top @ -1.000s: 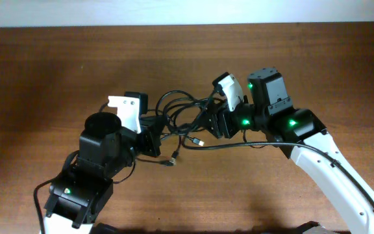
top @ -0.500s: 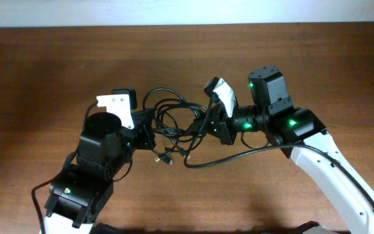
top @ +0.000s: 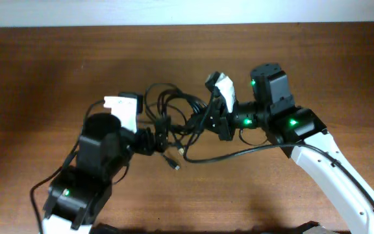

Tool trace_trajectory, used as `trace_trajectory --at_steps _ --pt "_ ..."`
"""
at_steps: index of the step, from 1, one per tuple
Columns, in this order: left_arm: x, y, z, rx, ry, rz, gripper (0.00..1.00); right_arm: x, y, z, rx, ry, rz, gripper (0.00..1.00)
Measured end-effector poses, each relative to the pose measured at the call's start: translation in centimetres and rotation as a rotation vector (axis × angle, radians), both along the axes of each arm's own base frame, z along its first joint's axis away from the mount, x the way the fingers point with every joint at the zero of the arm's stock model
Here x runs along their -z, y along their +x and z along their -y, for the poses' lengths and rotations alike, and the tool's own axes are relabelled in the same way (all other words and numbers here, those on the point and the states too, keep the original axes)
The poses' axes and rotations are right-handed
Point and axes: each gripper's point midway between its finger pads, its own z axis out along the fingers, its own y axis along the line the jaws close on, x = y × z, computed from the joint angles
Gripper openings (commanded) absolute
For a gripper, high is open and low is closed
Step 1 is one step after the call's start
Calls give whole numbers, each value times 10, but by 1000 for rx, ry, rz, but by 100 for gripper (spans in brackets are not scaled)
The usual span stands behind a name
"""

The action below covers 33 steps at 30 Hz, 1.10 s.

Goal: Untangle cables

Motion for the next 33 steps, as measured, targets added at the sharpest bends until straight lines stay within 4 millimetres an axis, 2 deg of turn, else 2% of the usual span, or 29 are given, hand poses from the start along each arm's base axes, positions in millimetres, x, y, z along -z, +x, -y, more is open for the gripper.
trace_trajectory --at_steps 3,7,13,14,15,16,17,18,19,22,24,26,28,29,31,33 --pt "-10 -17 11 144 45 64 99 -15 12 -4 72 62 -60 4" --pt "-10 -35 33 385 114 129 99 -19 13 -5 115 94 -177 4" --pt "-8 -39 39 497 199 189 97 -30 3 -10 50 145 -212 4" --pt "-6 -38 40 502 202 182 93 -34 0 -11 30 157 -208 4" --pt "-1 -35 41 508 208 166 79 -35 -2 -11 12 165 -210 4" --pt "2 -34 42 514 209 158 71 -36 -3 -12 6 166 -213 4" --pt "4 -32 44 520 210 154 49 -36 -4 -12 0 169 -214 4" --pt "5 -31 45 527 207 151 38 -36 -5 -12 -3 170 -216 4" --pt "6 -31 46 533 208 149 37 -36 -5 -12 -7 170 -218 4" --pt "6 -31 47 541 207 151 36 -36 -6 -12 -10 171 -219 4" --pt "6 -31 48 544 205 152 40 -37 -7 -12 -14 173 -220 4" --pt "5 -31 49 548 201 155 68 -37 -7 -12 -18 174 -221 8" --pt "2 -33 53 570 184 165 75 -38 -8 -12 -23 177 -224 8" --pt "2 -35 54 578 176 165 75 -38 -9 -12 -28 179 -225 8" --pt "1 -36 55 587 169 166 65 -39 -10 -12 -34 181 -227 7" --pt "1 -36 55 590 171 169 65 -39 -12 -13 -43 184 -229 4"
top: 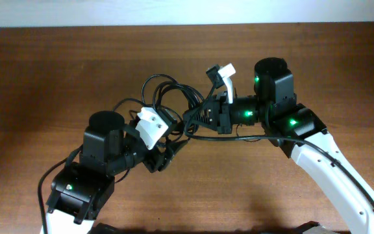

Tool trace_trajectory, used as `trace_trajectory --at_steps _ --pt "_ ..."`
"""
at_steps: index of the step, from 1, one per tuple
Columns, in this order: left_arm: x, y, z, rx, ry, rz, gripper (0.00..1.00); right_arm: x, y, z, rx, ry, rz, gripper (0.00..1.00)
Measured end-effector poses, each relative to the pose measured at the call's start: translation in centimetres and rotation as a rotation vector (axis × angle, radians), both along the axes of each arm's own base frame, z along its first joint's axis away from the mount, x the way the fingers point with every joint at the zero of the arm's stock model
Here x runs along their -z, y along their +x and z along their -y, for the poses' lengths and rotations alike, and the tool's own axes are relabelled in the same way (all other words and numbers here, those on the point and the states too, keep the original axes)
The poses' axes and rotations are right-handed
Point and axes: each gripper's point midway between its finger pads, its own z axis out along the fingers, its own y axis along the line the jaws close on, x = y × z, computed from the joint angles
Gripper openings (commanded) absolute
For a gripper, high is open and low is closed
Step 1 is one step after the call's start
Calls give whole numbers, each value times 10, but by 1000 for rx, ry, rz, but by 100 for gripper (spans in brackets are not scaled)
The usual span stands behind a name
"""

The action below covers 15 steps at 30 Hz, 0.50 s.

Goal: Untangle cables

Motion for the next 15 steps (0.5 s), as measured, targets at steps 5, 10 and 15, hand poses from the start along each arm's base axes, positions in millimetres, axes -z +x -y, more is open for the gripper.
trace_trajectory --at_steps 5,10,15 --pt "-1 -1 1 5 -5 -2 60 -2 -3 0 -19 9 -2 4" --pt "1 0 3 14 -5 -7 1 -3 -6 -1 -33 16 -4 4" --pt "4 0 9 44 -11 -20 0 -1 -3 0 -20 10 -4 42"
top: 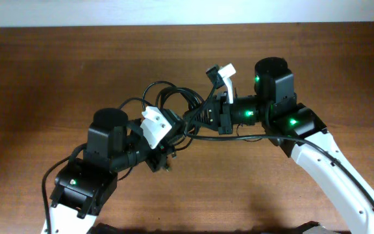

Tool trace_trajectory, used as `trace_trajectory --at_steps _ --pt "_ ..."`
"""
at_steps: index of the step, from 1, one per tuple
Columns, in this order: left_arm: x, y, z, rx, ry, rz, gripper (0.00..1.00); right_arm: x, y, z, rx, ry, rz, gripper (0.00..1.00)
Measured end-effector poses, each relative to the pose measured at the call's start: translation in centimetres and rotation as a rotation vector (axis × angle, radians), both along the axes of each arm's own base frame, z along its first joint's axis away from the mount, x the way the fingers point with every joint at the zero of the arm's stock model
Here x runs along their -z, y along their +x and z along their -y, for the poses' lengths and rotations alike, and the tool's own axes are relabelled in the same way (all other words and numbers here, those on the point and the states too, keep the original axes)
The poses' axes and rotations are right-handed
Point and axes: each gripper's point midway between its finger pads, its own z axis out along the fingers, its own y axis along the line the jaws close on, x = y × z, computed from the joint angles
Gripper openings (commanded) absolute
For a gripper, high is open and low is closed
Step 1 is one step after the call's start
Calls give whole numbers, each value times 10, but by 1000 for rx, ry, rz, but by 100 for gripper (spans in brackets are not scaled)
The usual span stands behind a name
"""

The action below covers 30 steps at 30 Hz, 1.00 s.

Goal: Untangle cables

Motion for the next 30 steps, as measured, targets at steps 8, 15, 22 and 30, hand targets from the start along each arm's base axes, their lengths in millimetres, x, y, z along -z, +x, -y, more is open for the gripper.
trace_trajectory --at_steps 8,15,22,30 --pt "6 5 -1 -24 11 -19 0 -1 0 0 -5 1 37 74" --pt "-2 1 -8 -67 -3 -4 0 30 18 8 155 -148 -32 76" --pt "-45 -19 -18 -76 -75 155 0 67 35 29 314 -331 -81 77" --pt "-52 10 -37 -267 -71 185 6 82 38 40 364 -417 -83 77"
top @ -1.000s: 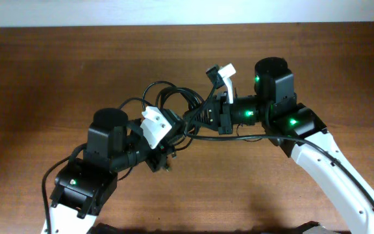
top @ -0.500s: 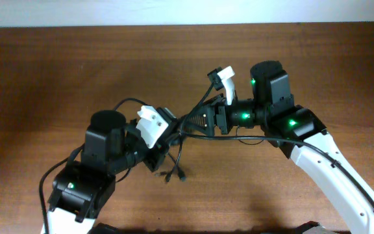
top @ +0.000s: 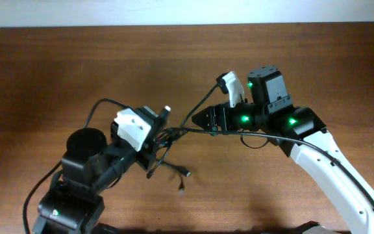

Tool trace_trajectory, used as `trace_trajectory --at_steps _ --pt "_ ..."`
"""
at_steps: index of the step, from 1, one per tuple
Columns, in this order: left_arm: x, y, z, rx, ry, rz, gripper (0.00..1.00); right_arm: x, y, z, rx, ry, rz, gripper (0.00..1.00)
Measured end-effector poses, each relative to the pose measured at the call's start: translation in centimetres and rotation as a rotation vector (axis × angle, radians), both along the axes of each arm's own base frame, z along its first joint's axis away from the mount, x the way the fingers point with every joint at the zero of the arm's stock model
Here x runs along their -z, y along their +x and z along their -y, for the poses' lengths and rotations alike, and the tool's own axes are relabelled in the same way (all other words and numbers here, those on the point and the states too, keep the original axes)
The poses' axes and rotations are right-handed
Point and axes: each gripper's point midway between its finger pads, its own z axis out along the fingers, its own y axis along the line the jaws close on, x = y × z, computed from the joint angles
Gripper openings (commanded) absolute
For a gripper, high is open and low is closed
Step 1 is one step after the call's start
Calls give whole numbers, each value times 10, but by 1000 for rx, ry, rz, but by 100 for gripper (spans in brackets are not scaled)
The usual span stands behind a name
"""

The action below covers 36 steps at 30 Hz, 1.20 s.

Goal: Untangle cables

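Thin black cables (top: 172,134) are bunched between my two grippers at the middle of the wooden table, seen only from overhead. My left gripper (top: 156,142), under its white wrist block, is shut on the left side of the bunch. My right gripper (top: 199,121) is shut on the right side, with a strand rising past it to the white piece above. One cable loop (top: 102,103) arcs out behind the left wrist. Two loose plug ends (top: 184,174) hang down toward the table's front. The fingertips themselves are mostly hidden by the wrists and cables.
The brown table (top: 44,65) runs to a pale wall strip at the far edge. A thicker black cable (top: 284,138) trails from the bunch along the right arm. The left arm's base fills the lower left, the white right arm the lower right.
The left gripper has moved left and forward, the right slightly right. The wide loops that stood between them are gone; the cables are drawn into a tighter line, and plug ends now dangle lower.
At first both grippers held a loose tangle of loops between them, low over the table. Then the left wrist was turned and closer under the tangle, loops standing above. Now the grippers are farther apart and the tangle is pulled out into a narrow bunch.
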Motion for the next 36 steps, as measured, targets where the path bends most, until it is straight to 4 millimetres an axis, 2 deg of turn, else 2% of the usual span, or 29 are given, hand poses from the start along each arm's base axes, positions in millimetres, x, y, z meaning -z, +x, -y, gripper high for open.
trace_trajectory --at_steps 2,3,4,5,6,7,9,10,14,17,20,23,28,32,34,36 --pt "15 16 -7 -70 33 -44 0 1 2 2 16 -8 -2 77" --pt "28 26 -9 -100 59 -82 0 2 3 2 21 -12 -3 77" --pt "44 37 -8 -122 79 -136 4 4 4 2 24 -16 -6 77" --pt "60 44 -7 -139 88 -193 33 5 4 3 28 -20 -9 77" --pt "79 51 -5 -150 100 -261 76 7 5 3 31 -26 -12 77" --pt "93 53 -2 -146 104 -315 99 8 5 4 36 -31 -14 77" --pt "118 51 5 -119 109 -421 99 14 5 9 56 -62 -29 77" --pt "124 49 8 -108 105 -453 99 16 5 11 67 -76 -30 77" --pt "133 42 5 -122 112 -509 99 22 9 18 99 -114 -29 77" --pt "142 47 -16 -250 159 -524 99 25 9 22 115 -137 -33 77" --pt "160 55 -33 -391 183 -579 99 26 9 23 120 -144 -35 77" --pt "193 62 -44 -502 199 -683 99 28 9 24 122 -150 -40 77" --pt "253 73 -97 -746 198 -878 99 28 9 24 124 -153 -42 77" --pt "278 78 -103 -776 216 -925 98 28 9 24 124 -154 -42 77" --pt "291 80 -103 -778 228 -944 79 28 9 24 124 -154 -42 77" --pt "299 81 -103 -779 236 -957 46 28 8 25 124 -155 -43 77"
